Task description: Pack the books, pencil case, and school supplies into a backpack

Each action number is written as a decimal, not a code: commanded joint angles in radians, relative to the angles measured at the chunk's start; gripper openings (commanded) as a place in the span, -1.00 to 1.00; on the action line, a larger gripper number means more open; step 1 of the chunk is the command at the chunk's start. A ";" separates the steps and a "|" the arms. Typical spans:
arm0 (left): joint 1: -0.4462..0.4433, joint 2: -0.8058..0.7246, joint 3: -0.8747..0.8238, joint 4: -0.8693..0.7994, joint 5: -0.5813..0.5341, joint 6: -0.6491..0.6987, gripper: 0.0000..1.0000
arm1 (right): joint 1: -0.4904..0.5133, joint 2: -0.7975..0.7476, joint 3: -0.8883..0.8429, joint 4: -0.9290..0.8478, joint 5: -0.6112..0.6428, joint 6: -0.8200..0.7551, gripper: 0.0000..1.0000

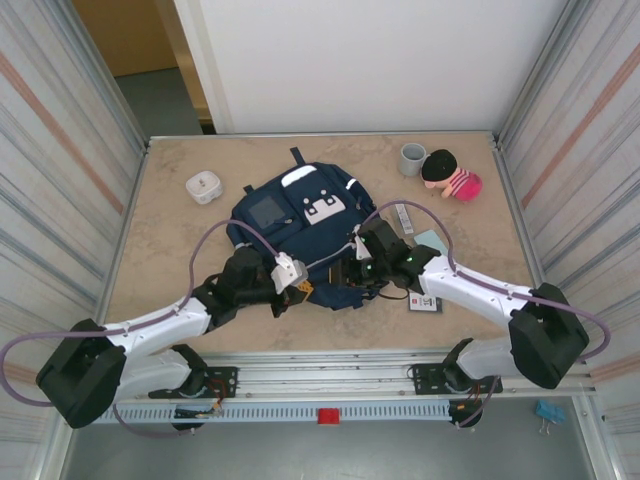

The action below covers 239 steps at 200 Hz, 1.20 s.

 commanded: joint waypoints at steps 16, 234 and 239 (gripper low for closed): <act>0.007 -0.038 0.005 0.116 0.072 -0.027 -0.93 | 0.021 0.000 0.003 0.035 0.022 -0.016 -0.55; -0.005 -0.089 0.105 -0.160 -0.005 0.003 0.29 | -0.015 -0.047 0.114 -0.270 -0.121 -0.275 -1.00; -0.011 -0.080 0.118 -0.167 -0.007 0.009 0.33 | -0.003 -0.044 0.120 -0.272 -0.125 -0.280 -1.00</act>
